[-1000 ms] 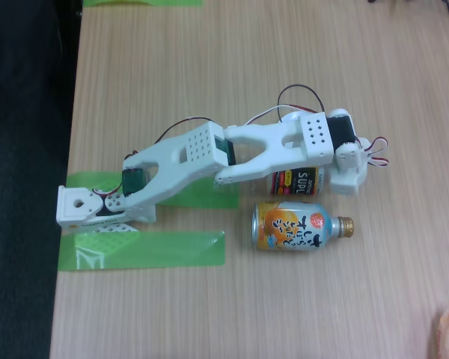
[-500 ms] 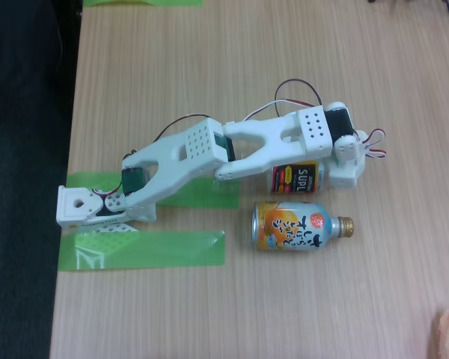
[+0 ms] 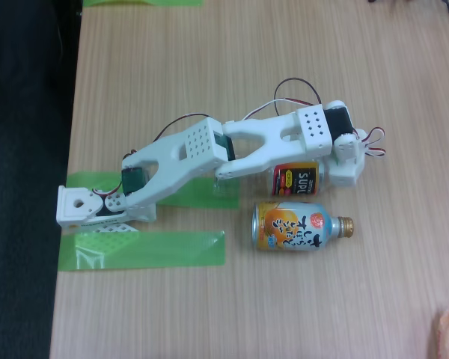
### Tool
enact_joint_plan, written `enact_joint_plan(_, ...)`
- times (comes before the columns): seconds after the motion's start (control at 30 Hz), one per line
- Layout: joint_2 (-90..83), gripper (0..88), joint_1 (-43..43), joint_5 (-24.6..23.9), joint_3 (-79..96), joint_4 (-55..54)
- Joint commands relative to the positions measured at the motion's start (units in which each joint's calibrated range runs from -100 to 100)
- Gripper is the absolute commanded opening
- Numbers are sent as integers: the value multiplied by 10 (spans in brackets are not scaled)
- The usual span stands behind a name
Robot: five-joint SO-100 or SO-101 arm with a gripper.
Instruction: Pick up the plastic bottle and stand it up on the white place
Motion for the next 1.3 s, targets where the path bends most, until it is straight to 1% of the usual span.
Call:
enact_joint_plan(0.0,-6,335,-2,3,-17,-3)
enact_joint_plan(0.1,-6,329,-1,3,-15,-3)
enact_joint_plan(0.3,-5,217,-1,3,-14,-3)
enact_joint_plan(0.9,3,203,1,3,-13,-3)
enact_joint_plan(1.1,20,83,1,3,-20,-3)
enact_joint_plan(1.27,20,75,3,2,-21,-3)
